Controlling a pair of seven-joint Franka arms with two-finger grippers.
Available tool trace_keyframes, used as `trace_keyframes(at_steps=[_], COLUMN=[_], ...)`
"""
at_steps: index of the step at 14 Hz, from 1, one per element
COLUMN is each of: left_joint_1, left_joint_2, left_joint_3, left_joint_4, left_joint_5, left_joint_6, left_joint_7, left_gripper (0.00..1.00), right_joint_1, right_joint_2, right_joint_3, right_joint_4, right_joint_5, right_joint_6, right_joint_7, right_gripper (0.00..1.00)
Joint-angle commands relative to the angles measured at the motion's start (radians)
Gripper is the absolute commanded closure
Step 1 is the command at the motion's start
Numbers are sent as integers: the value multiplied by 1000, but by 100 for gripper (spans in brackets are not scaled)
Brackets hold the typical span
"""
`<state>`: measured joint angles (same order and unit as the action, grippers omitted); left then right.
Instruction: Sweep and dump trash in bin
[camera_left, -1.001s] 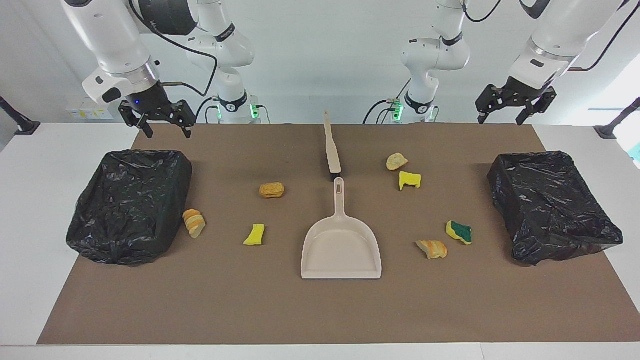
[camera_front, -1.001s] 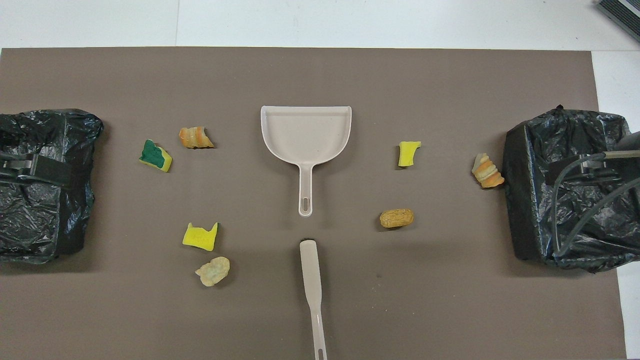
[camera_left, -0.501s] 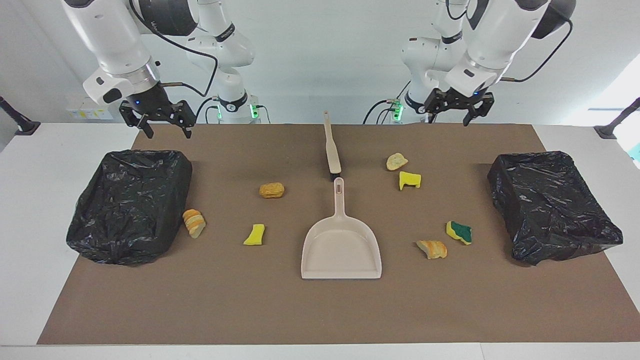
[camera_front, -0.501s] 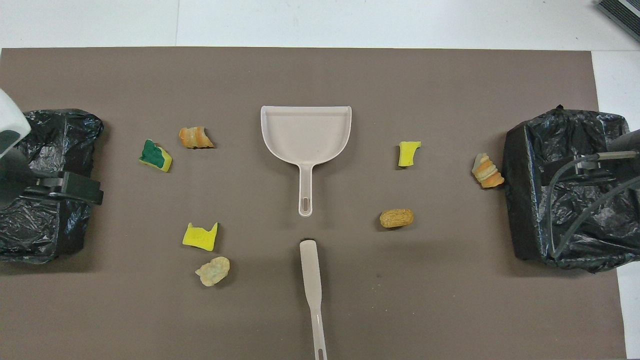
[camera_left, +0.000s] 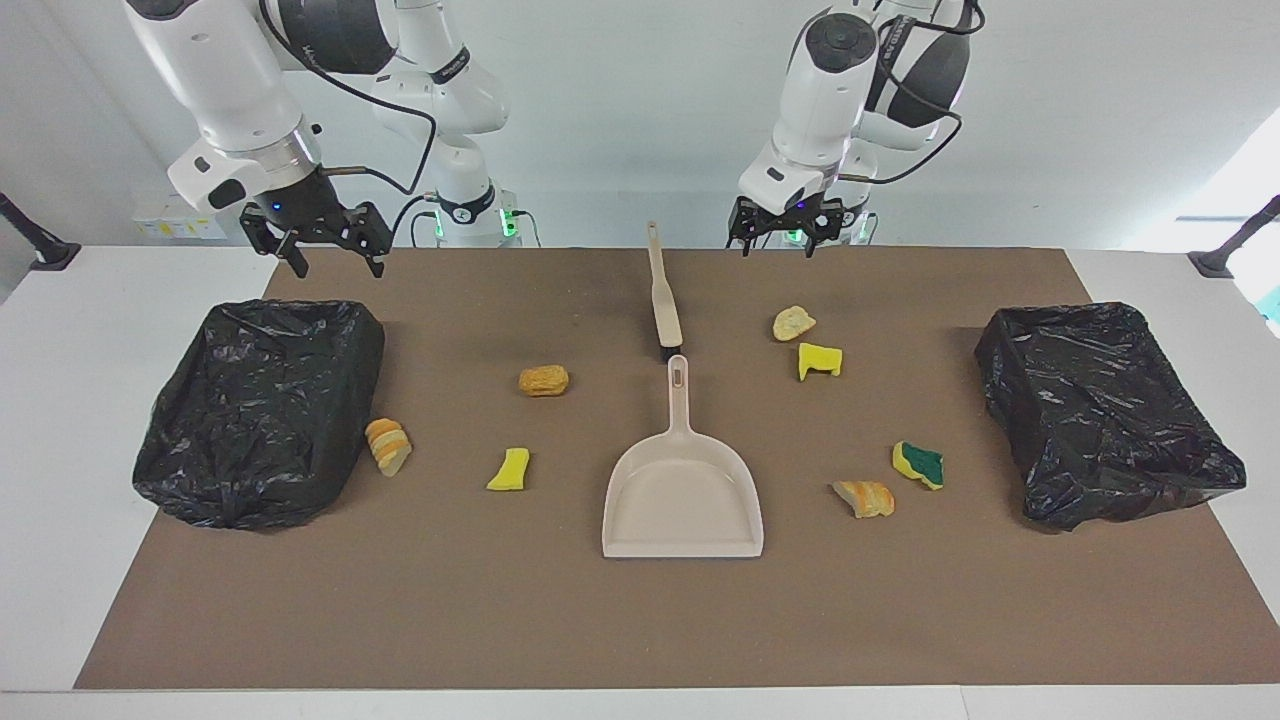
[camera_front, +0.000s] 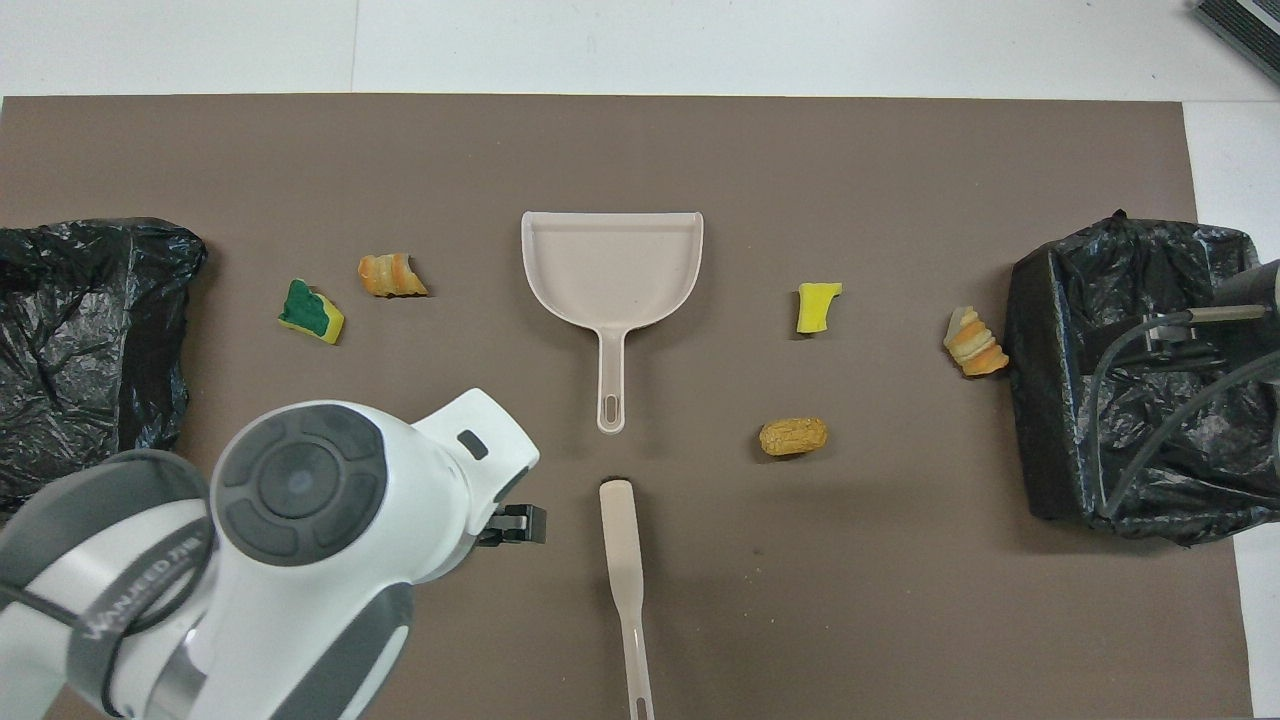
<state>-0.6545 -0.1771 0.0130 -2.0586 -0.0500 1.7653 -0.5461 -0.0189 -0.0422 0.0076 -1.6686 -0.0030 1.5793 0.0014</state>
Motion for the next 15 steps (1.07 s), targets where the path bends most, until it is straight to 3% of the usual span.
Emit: trace_keyframes(at_steps=[1, 6, 15], left_joint_1=[-123, -321, -448], left_joint_2=[-24, 68, 177], left_joint_3=[18, 18, 16], left_joint_4=[-133, -224, -288], left_joint_5=[-4, -5, -53], left_joint_6=[141, 342, 476], left_joint_7=[-167, -393, -440], left_gripper=[0, 0, 0], right_joint_1=[-4, -4, 74], right_joint_2=[-30, -35, 53], right_joint_3=[3, 3, 8], right_joint_4=[-65, -108, -117], right_joint_5=[18, 18, 20], right_joint_6=[66, 88, 116], right_joint_7=[-17, -18, 43], right_gripper=[0, 0, 0])
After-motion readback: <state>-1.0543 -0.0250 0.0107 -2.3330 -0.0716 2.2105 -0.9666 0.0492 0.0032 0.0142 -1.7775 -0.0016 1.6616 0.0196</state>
